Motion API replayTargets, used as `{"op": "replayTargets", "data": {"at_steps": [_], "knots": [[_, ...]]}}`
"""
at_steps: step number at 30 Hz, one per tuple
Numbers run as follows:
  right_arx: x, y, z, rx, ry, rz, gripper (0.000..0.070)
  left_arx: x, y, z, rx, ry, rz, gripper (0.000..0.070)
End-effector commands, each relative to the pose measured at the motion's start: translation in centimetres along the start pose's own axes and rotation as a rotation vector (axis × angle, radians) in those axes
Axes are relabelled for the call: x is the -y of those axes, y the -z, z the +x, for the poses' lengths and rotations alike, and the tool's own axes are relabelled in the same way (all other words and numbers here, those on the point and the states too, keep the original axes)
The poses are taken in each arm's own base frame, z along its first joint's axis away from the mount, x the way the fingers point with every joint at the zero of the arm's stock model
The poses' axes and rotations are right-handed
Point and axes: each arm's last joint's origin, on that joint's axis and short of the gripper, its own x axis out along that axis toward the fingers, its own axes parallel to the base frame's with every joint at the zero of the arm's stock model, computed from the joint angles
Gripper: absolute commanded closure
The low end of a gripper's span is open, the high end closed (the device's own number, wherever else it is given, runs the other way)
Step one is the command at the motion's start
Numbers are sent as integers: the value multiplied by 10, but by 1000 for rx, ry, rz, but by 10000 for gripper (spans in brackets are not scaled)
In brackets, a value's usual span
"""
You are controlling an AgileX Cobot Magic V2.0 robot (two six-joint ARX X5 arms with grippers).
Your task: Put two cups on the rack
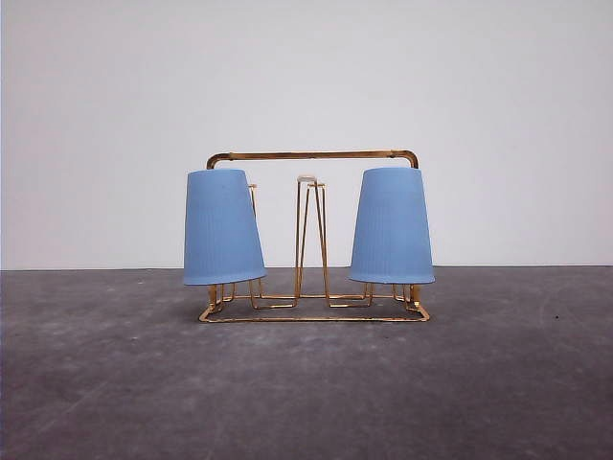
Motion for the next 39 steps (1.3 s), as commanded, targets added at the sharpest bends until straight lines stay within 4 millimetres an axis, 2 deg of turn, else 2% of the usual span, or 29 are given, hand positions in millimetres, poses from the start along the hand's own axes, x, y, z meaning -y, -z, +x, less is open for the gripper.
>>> {"op": "replayTargets", "data": {"at_steps": [1, 39], "knots": [[0, 0, 0, 8, 5, 7, 668, 0, 5, 1, -19, -1, -1, 700], [0, 0, 0, 8, 4, 7, 668, 0, 5, 1, -19, -1, -1, 700]]}}
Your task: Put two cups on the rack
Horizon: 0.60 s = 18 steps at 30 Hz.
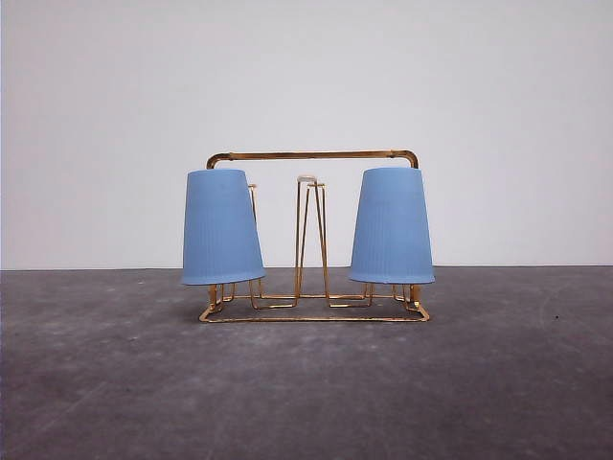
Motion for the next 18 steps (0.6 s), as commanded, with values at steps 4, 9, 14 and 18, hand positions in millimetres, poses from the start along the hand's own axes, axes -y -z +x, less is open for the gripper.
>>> {"op": "replayTargets", "data": {"at_steps": [4, 9, 14, 18], "knots": [[0, 0, 0, 8, 4, 7, 668, 0, 5, 1, -19, -1, -1, 700], [0, 0, 0, 8, 5, 7, 669, 0, 5, 1, -19, -1, -1, 700], [0, 0, 0, 8, 4, 7, 668, 0, 5, 1, -19, -1, -1, 700], [0, 0, 0, 8, 4, 7, 668, 0, 5, 1, -19, -1, -1, 700]]}}
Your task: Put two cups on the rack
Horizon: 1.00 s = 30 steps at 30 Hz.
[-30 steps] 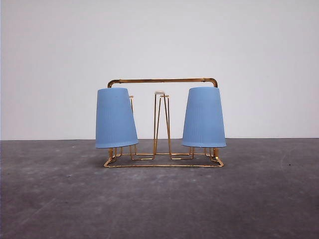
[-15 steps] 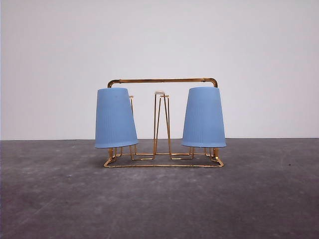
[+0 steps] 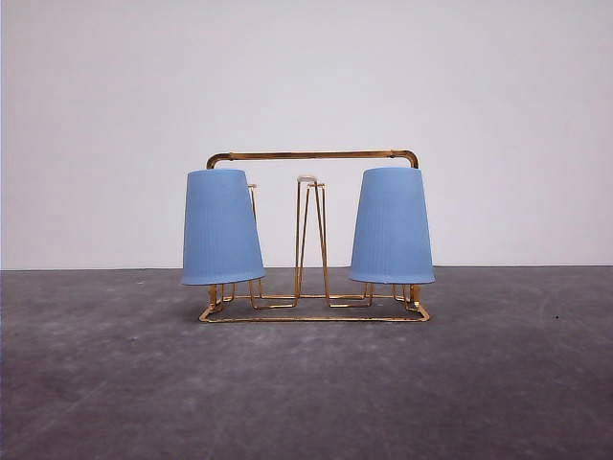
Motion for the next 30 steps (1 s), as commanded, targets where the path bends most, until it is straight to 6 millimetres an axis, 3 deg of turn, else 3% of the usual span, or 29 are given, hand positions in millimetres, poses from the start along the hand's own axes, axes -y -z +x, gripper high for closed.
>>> {"op": "replayTargets", "data": {"at_steps": [1, 30], "knots": [[0, 0, 0, 9, 5, 7, 668, 0, 5, 1, -19, -1, -1, 700], [0, 0, 0, 9, 4, 7, 669, 0, 5, 1, -19, -1, -1, 700]]}}
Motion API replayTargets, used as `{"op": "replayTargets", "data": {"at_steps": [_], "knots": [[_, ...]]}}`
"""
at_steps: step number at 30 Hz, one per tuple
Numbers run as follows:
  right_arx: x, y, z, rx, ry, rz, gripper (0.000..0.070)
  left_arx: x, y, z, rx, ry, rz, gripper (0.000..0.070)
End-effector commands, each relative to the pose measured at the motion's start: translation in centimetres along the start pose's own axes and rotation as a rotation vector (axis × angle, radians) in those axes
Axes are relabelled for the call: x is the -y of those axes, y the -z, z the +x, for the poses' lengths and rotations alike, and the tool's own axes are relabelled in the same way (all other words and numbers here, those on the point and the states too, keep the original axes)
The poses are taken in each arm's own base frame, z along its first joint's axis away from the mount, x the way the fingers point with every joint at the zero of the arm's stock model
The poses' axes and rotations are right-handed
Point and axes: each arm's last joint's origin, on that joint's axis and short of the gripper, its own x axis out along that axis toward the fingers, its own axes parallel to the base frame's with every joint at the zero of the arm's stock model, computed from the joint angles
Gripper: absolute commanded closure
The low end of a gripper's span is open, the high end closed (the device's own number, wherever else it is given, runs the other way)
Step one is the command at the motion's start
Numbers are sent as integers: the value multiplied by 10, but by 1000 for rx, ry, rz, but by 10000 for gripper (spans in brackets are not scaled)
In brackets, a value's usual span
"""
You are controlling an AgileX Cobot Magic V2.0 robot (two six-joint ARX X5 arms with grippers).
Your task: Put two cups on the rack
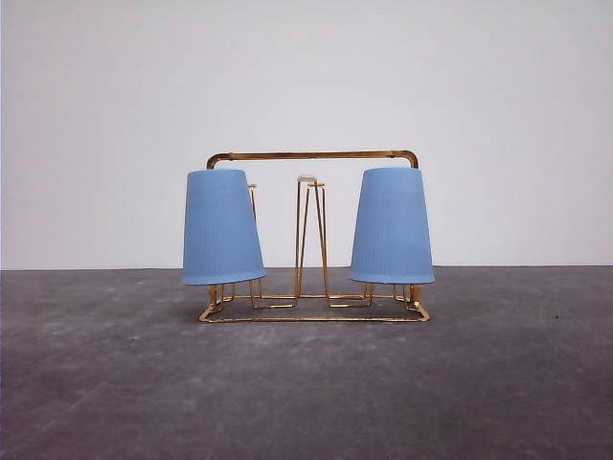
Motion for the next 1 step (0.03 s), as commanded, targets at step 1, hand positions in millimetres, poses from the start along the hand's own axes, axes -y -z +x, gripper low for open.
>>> {"op": "replayTargets", "data": {"at_steps": [1], "knots": [[0, 0, 0, 8, 4, 7, 668, 0, 5, 1, -19, -1, -1, 700]]}}
